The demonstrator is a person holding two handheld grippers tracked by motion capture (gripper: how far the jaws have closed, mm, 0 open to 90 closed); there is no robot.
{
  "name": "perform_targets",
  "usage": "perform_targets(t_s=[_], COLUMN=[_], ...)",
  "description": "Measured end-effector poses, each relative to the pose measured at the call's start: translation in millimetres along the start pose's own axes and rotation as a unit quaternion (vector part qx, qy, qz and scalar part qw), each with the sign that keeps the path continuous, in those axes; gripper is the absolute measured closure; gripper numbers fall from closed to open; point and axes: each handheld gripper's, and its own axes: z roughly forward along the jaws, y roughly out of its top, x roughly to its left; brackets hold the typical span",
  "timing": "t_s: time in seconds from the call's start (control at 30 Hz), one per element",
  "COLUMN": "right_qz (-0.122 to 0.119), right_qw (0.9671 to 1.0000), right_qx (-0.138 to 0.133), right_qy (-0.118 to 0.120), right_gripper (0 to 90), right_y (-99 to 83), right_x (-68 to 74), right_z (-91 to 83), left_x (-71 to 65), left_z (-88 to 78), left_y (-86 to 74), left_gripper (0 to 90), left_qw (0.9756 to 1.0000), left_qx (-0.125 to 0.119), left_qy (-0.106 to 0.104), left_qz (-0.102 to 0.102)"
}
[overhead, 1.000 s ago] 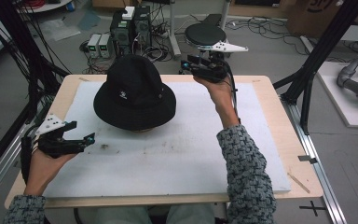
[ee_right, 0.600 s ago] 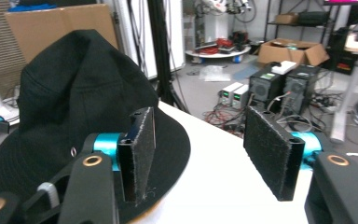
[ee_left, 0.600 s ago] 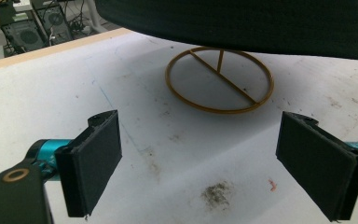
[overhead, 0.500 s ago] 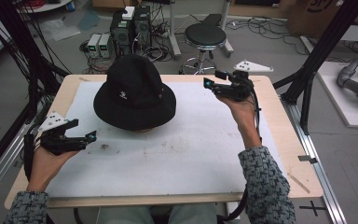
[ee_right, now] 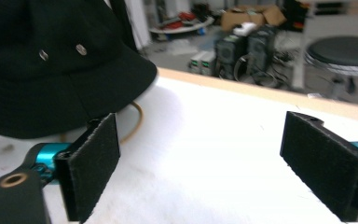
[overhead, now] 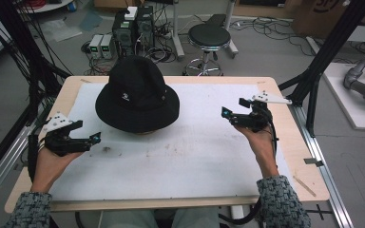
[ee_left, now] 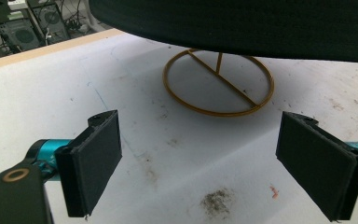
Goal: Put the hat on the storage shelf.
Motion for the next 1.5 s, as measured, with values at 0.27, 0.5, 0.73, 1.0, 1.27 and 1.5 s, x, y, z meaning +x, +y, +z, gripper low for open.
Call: perform_targets(t_s=[0.27, 0.5, 0.73, 1.0, 1.27, 1.5], right_qz=[-0.013, -0.025, -0.020, -0.029, -0.027, -0.028], right_qw=[0.9989, 0.9988, 0.9992, 0.9990, 0.9991, 0.9992], right_qx=[0.017, -0.001, -0.005, -0.004, -0.004, -0.004], right_qy=[-0.041, -0.043, -0.035, -0.033, -0.034, -0.029], right_gripper=[10.9, 11.0, 11.0, 11.0, 11.0, 11.0], right_y=[-13.1, -28.5, -33.9, -34.1, -35.1, -34.8], right_x=[7.0, 8.7, 9.6, 13.4, 13.3, 14.2], right_z=[-21.3, -30.9, -33.0, -29.9, -30.5, -29.7], left_x=[0.1, 0.3, -1.6, -2.2, -0.9, -2.1], left_z=[5.6, 7.9, 10.1, 7.6, 8.4, 8.2], left_y=[0.9, 3.3, 4.5, 5.2, 4.9, 4.9], left_gripper=[14.4, 14.4, 14.4, 14.4, 14.4, 14.4], left_qw=[1.0000, 1.0000, 1.0000, 1.0000, 1.0000, 1.0000], left_qx=[0.003, 0.002, 0.000, -0.002, -0.001, 0.000], left_qy=[-0.003, -0.002, -0.003, -0.002, -0.001, 0.001], left_qz=[0.002, 0.003, 0.003, 0.005, 0.005, 0.005])
